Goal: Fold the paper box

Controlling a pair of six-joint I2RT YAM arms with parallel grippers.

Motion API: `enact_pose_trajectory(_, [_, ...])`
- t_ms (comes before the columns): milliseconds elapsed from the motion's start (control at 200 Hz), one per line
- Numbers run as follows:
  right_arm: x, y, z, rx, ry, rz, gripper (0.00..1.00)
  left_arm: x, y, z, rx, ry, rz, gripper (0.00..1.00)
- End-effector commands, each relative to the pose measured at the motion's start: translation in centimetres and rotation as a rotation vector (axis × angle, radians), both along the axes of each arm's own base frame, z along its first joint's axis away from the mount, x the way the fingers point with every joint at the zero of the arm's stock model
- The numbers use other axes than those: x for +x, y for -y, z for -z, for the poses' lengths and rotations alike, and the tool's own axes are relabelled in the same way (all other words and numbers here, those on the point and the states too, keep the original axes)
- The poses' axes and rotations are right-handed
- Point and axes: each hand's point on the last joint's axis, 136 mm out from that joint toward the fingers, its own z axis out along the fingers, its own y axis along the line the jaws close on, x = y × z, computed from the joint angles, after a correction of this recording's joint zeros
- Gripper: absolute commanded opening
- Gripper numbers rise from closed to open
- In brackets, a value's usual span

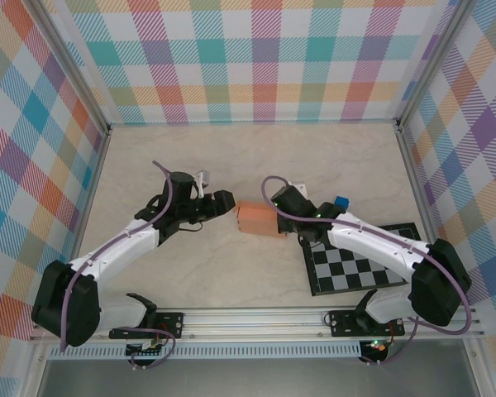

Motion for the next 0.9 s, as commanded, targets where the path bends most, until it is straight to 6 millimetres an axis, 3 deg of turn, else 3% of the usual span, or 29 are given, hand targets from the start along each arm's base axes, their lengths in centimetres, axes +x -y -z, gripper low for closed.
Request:
enact_pose_trajectory(0, [0.7, -0.6, -1.0, -0.004, 0.023, 0.004, 0.00, 1.0, 0.9, -1.7, -0.069, 0.013, 0.010, 0.67])
enact_pose_trajectory(255, [1.0, -0.9, -0.8, -0.012, 0.017, -0.002, 0.00, 1.0, 1.9, -1.8, -0.145, -0.013, 0.027, 0.66])
enact_pose_trajectory(485, [1.2, -1.2, -0.7, -0.018, 0.012, -0.005, 0.00, 1.6, 2.7, -2.0, -0.180, -0.029, 0.040, 0.57])
enact_pose_trajectory(895, [1.8, -1.8, -0.6, -0.024, 0.000, 0.003, 0.00, 1.4, 2.3, -0.7, -0.161, -0.057, 0.016, 0.57])
